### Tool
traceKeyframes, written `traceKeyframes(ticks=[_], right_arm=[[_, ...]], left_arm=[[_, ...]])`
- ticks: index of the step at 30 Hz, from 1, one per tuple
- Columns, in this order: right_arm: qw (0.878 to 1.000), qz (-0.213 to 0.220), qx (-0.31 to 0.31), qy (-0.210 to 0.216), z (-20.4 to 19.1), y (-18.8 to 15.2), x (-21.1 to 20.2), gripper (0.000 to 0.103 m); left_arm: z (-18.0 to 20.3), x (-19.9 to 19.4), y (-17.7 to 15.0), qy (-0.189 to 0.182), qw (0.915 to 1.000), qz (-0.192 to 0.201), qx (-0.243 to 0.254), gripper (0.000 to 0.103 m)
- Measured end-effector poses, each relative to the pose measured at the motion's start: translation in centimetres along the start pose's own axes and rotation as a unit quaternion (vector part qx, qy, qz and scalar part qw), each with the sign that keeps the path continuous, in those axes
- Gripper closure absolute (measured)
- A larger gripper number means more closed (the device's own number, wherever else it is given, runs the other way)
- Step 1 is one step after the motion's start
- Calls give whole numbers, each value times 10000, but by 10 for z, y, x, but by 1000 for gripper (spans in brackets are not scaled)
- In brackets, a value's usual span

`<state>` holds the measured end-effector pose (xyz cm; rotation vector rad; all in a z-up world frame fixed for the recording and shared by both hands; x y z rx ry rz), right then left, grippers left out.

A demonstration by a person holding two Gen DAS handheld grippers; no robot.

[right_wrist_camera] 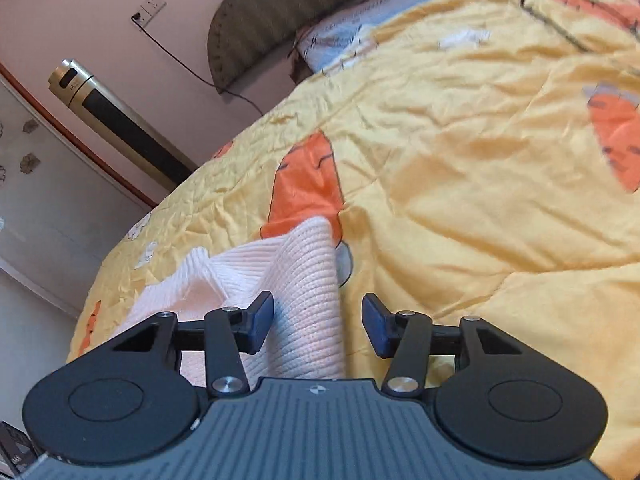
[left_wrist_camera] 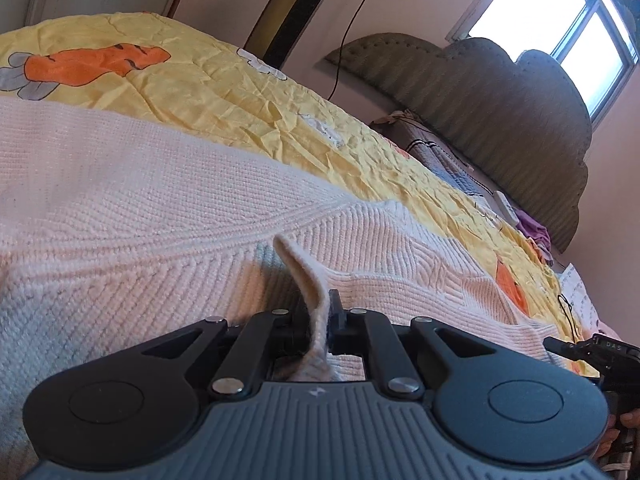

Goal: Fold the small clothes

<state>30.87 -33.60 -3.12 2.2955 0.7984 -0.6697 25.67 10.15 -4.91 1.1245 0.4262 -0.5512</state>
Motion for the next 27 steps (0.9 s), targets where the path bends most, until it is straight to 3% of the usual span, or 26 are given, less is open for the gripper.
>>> traceKeyframes(ticks=[1,2,5,8,12,14,17,19,21,24,27], right_arm=[[9997,-119,135,167,2,-6,7,56],[9992,-141,206,327,-1,-9,12,83],[9992,80,-165,368,-12,-8,5,87],[9999,97,124,68,9,-4,12,89],[9995,273,34,149,10,-11,8,86],[9994,352,-22,36,6,-10,4,70],[9946,1031,-42,-70,-5,-2,-25,72],[9914,1255,-335,157,-25,-6,-41,72],[9904,984,-948,228,-53,-22,-38,71],[9773,591,-2037,9,-85,-56,-16,66],[9677,288,-2472,-401,-85,-78,16,62]], left_arm=[[0,0,0,-5,10000,1,-9,95],[1,0,0,2,10000,2,4,95],[2,1,0,-18,10000,4,20,94],[1,1,-1,-44,10000,9,-8,94],[0,1,0,-53,10000,11,-19,94],[0,2,0,-68,10000,13,-41,94],[-2,2,-1,-117,9999,25,-119,94],[-4,2,-1,-169,9997,29,-200,94],[-5,2,-2,-182,9996,30,-222,94],[-5,3,-2,-182,9996,28,-223,94],[-7,3,-2,-207,9994,28,-261,94]])
Point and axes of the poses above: each gripper's, at about its wrist camera, not at the fingertips, and x roughly the way its jaws point, z to its right, y to its top, the point moved 6 cm from there along x, roughly the way its jaws point, and after that the axes turned 11 degrees about x, right-handed, at the moved point
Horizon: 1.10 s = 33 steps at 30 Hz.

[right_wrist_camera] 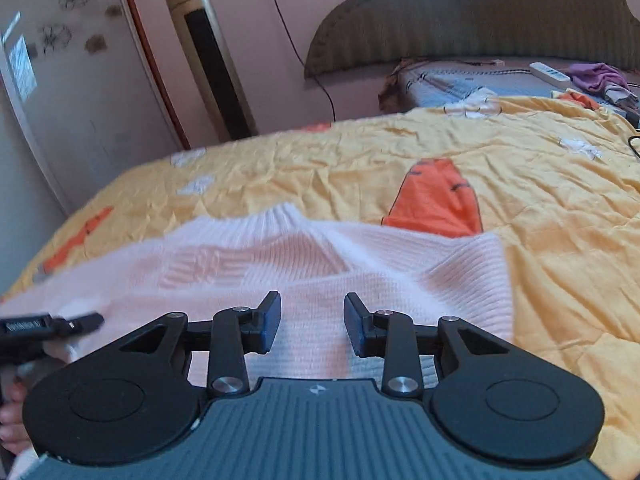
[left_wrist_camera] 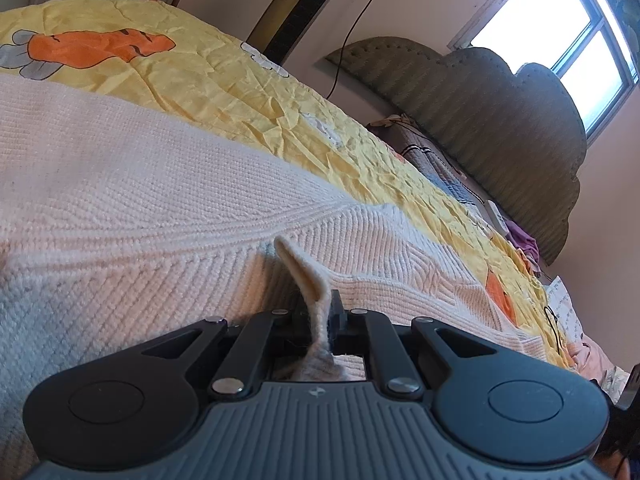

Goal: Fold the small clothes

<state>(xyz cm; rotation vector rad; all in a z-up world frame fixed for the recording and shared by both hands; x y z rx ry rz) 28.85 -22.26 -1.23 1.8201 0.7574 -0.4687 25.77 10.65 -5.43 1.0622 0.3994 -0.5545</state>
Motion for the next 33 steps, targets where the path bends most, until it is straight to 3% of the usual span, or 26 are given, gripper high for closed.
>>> traceKeyframes(ticks=[1,3,6,11,13,14,16,18,19,21,24,26,30,31,33], right_arm=[[9998,-48,-109,-130,2,-8,9,62],[9976,421,-541,-13,1,-19,8,61],[9971,462,-597,-61,-3,-21,6,59],[9972,420,-593,146,-5,-23,6,45],[9969,419,-655,112,-6,-24,7,44],[9967,420,-687,95,-8,-25,7,43],[9964,431,-721,64,-9,-25,8,43],[9963,441,-735,51,-9,-26,7,42],[9962,444,-744,48,-10,-26,7,42],[9961,433,-771,66,-10,-26,6,39],[9958,407,-810,113,-12,-27,7,34],[9957,392,-826,137,-13,-27,7,31],[9957,380,-830,171,-13,-27,7,30],[9957,376,-827,186,-13,-28,7,29],[9957,364,-822,212,-13,-27,7,28]], left_arm=[[0,0,0,-6,10000,3,-4,94],[-1,0,0,-37,10000,5,-41,94],[-6,1,-1,-160,9996,17,-238,94],[-21,-7,-3,-531,9936,43,-999,93],[-29,-22,-4,-405,9916,14,-1225,93],[-33,-35,-3,-272,9917,94,-1252,90],[-45,-68,2,-38,9909,450,-1267,75],[-64,-105,10,222,9855,936,-1399,45],[-76,-123,15,402,9808,1206,-1479,40],[-111,-163,25,1053,9619,1755,-1814,30],[-169,-210,26,2067,9161,2287,-2563,30],[-207,-229,18,2467,8854,2300,-3199,31],[-252,-239,-1,2476,8574,2116,-3986,31],[-256,-240,-3,2444,8537,2138,-4071,31],[-256,-238,-1,2406,8597,2134,-3968,31]])
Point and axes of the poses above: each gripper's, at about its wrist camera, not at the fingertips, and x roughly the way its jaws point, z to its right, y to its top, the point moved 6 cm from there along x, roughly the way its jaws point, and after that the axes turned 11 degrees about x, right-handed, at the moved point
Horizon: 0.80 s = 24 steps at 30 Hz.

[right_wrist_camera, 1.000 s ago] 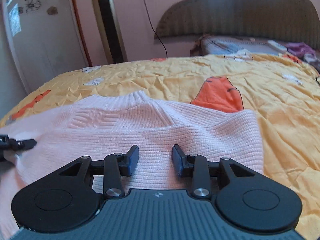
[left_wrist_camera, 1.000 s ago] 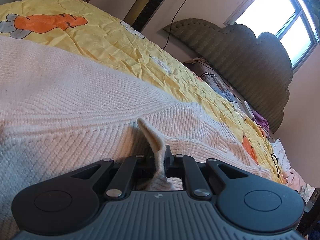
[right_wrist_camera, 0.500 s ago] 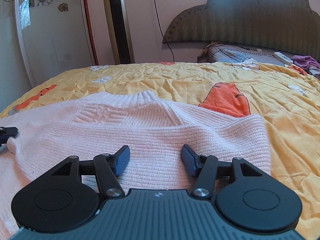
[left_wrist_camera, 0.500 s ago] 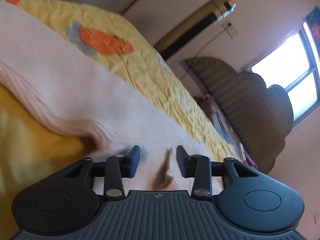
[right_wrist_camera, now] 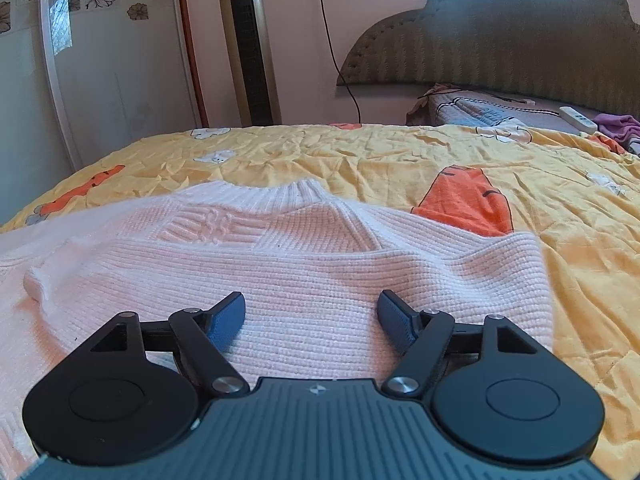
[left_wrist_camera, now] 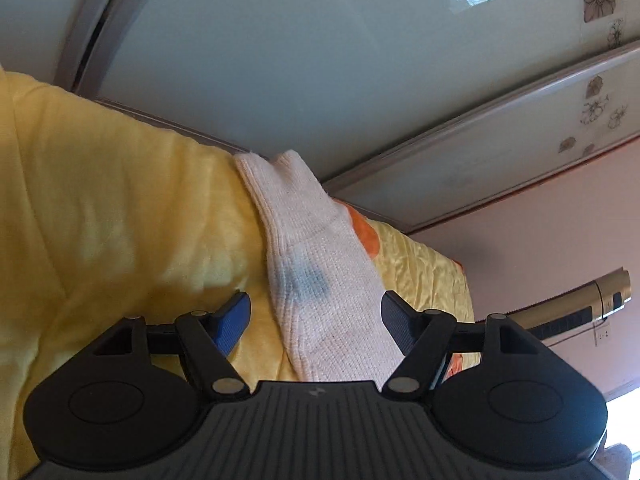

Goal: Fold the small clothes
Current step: 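Grasp the other sleeve cuff with the left tool and fold it across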

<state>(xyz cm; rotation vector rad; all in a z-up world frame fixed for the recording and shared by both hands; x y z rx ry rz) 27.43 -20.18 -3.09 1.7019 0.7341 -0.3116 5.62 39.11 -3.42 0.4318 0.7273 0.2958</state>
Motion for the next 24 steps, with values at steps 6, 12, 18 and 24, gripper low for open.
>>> traceKeyframes(ticks=[6,12,18,24], right_arm=[[10000,-9,-13,10,0,0,0,26],[10000,-10,-7,15,-1,0,0,26],[10000,-19,15,62,-1,0,0,24],[10000,-22,19,71,-1,0,0,24]], left_arm=[[14,19,10,61,9995,180,262,43],[19,27,11,842,9929,225,806,92],[91,4,-11,290,9788,798,1864,93],[195,-7,-122,-1264,9416,148,3119,93]])
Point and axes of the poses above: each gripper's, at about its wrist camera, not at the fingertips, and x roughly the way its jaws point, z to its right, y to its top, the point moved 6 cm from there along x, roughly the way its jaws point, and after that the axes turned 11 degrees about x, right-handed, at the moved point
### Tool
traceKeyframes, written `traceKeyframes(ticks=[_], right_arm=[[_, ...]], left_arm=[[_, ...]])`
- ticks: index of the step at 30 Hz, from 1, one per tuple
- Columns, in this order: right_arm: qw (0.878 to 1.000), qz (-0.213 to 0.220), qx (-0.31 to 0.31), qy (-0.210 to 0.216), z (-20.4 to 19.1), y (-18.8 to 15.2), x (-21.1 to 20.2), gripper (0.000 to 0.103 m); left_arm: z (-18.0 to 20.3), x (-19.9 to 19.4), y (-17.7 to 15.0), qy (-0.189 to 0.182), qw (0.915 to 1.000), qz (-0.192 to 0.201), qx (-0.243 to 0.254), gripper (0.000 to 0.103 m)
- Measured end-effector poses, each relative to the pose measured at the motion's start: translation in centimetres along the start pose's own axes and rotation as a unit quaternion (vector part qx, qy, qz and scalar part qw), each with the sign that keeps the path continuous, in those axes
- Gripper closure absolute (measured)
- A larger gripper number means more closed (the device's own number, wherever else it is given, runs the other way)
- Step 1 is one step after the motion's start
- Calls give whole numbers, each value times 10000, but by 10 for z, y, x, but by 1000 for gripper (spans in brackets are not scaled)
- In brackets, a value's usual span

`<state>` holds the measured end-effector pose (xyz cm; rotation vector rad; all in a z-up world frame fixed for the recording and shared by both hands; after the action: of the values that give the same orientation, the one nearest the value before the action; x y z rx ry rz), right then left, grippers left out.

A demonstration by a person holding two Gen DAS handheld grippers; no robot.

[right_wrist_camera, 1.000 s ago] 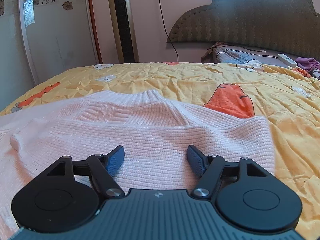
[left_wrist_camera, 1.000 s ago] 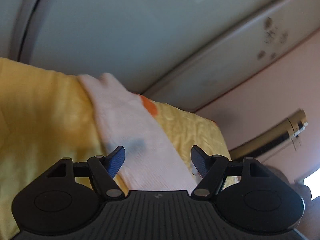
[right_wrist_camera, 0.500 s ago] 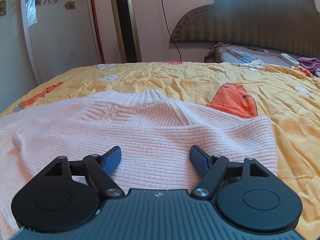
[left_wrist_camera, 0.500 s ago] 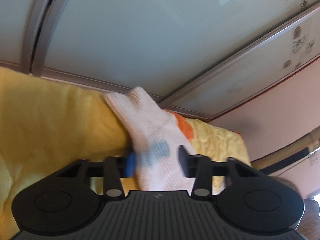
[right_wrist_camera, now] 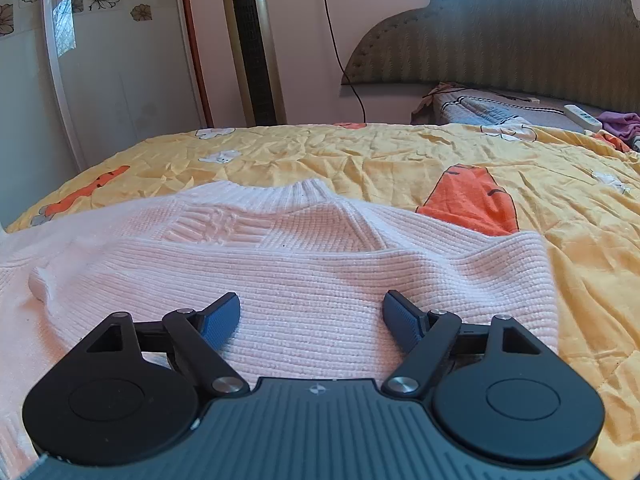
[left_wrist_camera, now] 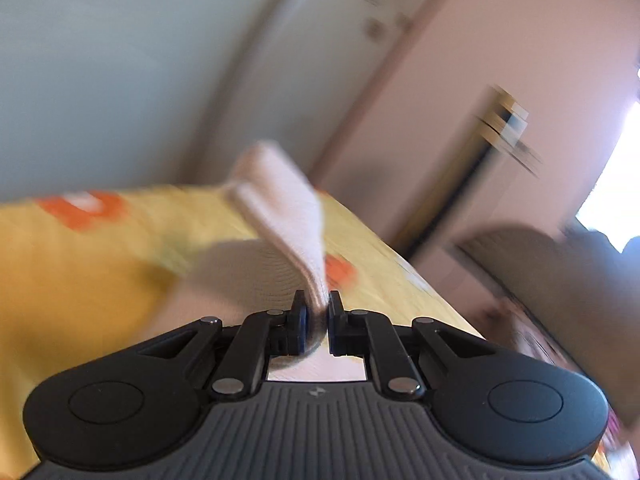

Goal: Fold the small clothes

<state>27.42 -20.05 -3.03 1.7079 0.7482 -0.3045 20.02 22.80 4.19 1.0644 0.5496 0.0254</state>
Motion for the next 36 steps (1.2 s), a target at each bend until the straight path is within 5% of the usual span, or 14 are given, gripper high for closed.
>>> traceKeyframes(ticks=[5,7,9,14,21,24,27,29,31,36], right_arm=[[10000,-2,8,11,0,0,0,24],[10000,0,18,17,0,0,0,24],[10000,0,23,21,0,0,0,24],[10000,-7,29,40,1,0,0,23],[9998,-64,-136,-129,-7,2,0,18],[9956,-179,910,155,-23,20,-6,17],[9611,-820,2147,1531,-62,37,3,17],[9325,-1449,2629,2009,-94,38,24,28],[9089,-1936,2972,2193,-120,35,48,42],[8712,-2631,3581,2088,-157,25,91,43]], left_arm=[[79,19,-81,-934,9888,-1022,559,93],[90,22,-105,-884,9846,-1244,857,93],[91,19,-113,-922,9847,-986,1101,93],[77,9,-122,-1366,9836,-979,653,92],[82,18,-126,-1385,9837,-917,687,92],[80,22,-126,-1402,9838,-914,643,92],[79,23,-127,-1425,9838,-899,616,92],[78,22,-127,-1461,9837,-857,601,92],[80,20,-126,-1515,9830,-820,641,91],[86,15,-126,-1682,9796,-712,835,81]])
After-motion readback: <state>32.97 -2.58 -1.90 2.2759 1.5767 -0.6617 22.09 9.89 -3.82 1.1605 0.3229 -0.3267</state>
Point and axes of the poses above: each gripper's, at about its wrist camera, not at the fingertips, and x roughly the way its jaws point, z to its right, y to its top, the point moved 6 cm from there along x, roughly the way its jaws point, and after that the axes turned 11 degrees about x, right-handed, at the moved point
